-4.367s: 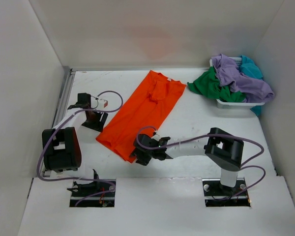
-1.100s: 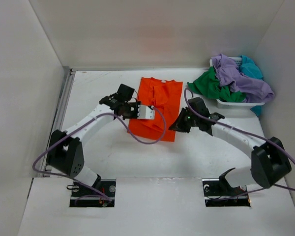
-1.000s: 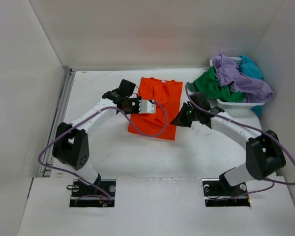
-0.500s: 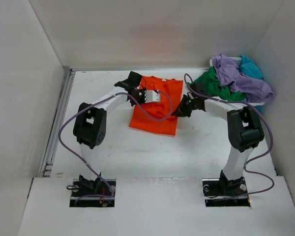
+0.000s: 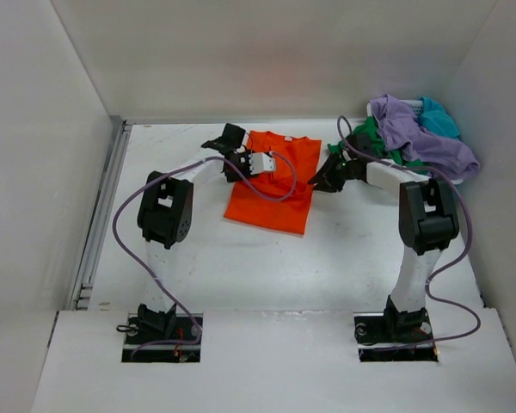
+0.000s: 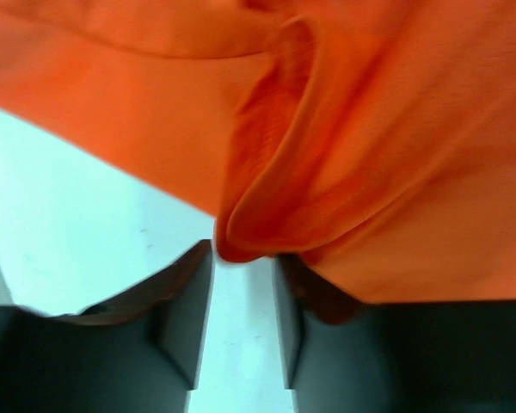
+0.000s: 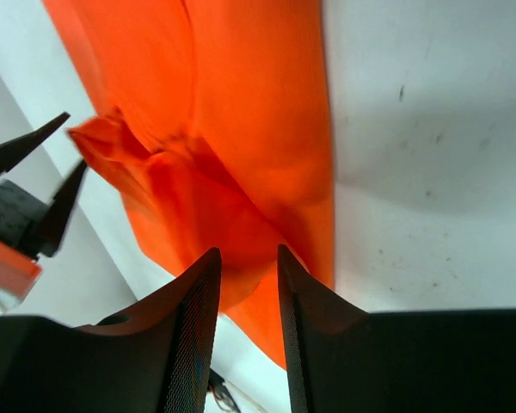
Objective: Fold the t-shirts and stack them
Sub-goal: Fold the folded rectangular tshirt in 1/3 of the way
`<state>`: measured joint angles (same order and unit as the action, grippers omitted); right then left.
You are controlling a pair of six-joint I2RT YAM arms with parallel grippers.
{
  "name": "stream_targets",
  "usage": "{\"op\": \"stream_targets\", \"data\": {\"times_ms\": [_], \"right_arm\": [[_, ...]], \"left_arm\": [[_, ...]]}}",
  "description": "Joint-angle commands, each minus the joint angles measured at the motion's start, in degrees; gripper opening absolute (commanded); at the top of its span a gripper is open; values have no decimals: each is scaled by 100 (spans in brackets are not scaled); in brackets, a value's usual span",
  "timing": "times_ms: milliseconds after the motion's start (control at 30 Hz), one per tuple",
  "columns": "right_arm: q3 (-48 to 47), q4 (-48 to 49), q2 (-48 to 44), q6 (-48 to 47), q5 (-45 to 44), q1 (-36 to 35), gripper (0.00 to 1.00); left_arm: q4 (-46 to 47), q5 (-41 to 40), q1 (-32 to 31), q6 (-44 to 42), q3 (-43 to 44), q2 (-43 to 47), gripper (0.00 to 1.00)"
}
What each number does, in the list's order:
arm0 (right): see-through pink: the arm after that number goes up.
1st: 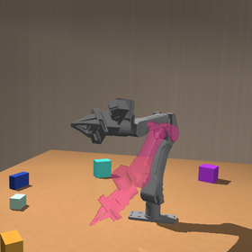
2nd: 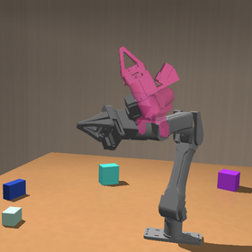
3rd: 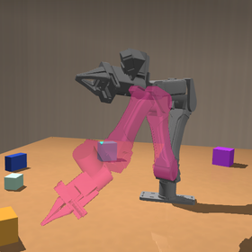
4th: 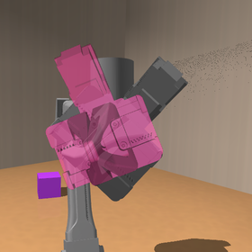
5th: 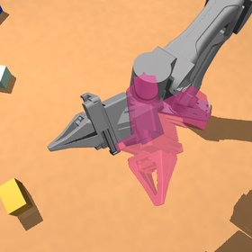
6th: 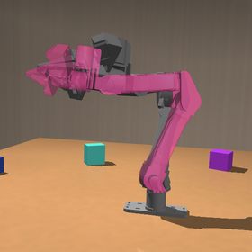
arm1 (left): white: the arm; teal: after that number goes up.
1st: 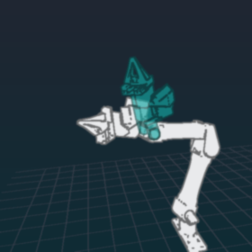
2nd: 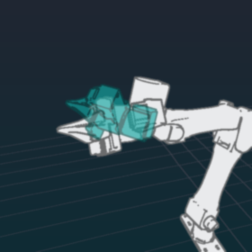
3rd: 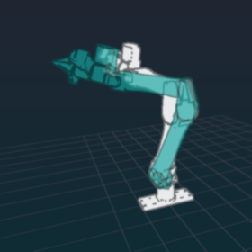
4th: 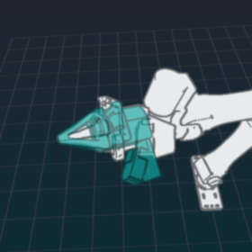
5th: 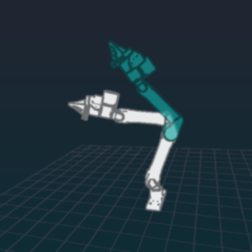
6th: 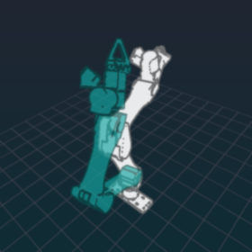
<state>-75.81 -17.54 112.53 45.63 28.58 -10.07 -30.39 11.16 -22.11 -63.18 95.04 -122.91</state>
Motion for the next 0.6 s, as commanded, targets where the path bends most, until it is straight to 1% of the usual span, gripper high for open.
{"op": "stream_targets", "data": {"times_ms": [0,100,233,333,400,467,567], "right_arm": [[-478,242,23,-124,78,202,37],[-680,216,41,-142,69,308,37],[-777,198,-3,-177,69,369,37],[-655,137,-257,-326,-10,378,35],[-471,23,-520,-492,-167,352,27],[-269,-152,-775,-756,-343,282,19],[-22,-556,-996,-1055,-546,-121,11]], "left_arm": [[613,-245,106,612,497,-39,37],[736,-473,141,1069,821,-136,49],[754,-641,229,1483,1104,-93,63],[728,-685,299,1536,1017,161,66],[745,-606,326,1432,728,494,66],[745,-440,273,1151,245,942,66],[579,-141,168,808,-467,1523,65]]}}
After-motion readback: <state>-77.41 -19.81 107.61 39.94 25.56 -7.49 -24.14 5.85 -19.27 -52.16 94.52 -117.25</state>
